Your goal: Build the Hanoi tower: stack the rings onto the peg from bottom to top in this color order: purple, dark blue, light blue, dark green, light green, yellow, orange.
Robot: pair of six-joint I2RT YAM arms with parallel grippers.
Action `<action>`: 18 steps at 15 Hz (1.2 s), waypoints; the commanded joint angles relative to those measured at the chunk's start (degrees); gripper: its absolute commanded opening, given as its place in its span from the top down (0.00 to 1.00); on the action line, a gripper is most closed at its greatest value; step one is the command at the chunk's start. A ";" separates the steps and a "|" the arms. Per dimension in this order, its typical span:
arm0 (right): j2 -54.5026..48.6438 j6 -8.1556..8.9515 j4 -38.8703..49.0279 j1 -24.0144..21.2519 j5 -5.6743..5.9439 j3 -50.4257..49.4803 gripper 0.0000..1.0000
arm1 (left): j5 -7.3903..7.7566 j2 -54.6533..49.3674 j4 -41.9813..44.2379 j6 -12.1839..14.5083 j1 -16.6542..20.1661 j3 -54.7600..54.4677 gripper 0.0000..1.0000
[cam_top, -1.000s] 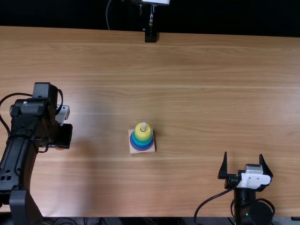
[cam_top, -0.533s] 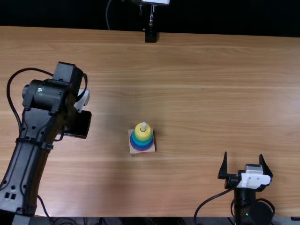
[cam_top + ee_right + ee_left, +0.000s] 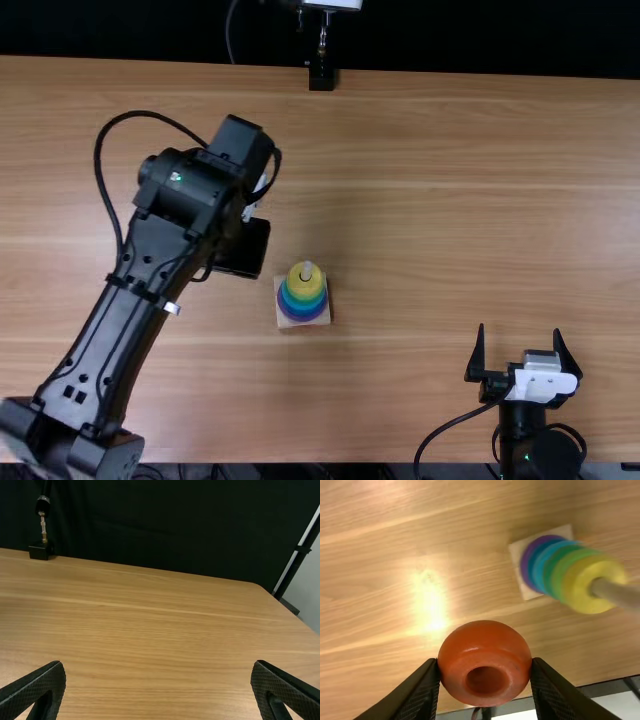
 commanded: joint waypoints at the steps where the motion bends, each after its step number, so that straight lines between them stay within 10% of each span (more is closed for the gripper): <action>1: -0.40 -0.23 -0.94 -0.33 -0.18 -0.68 0.00 | 0.19 2.40 -0.24 -2.91 -2.15 4.42 1.00; 18: -0.40 -0.13 -0.94 -0.33 -0.18 -0.68 0.00 | 0.62 11.19 -1.01 -9.45 -10.67 14.88 1.00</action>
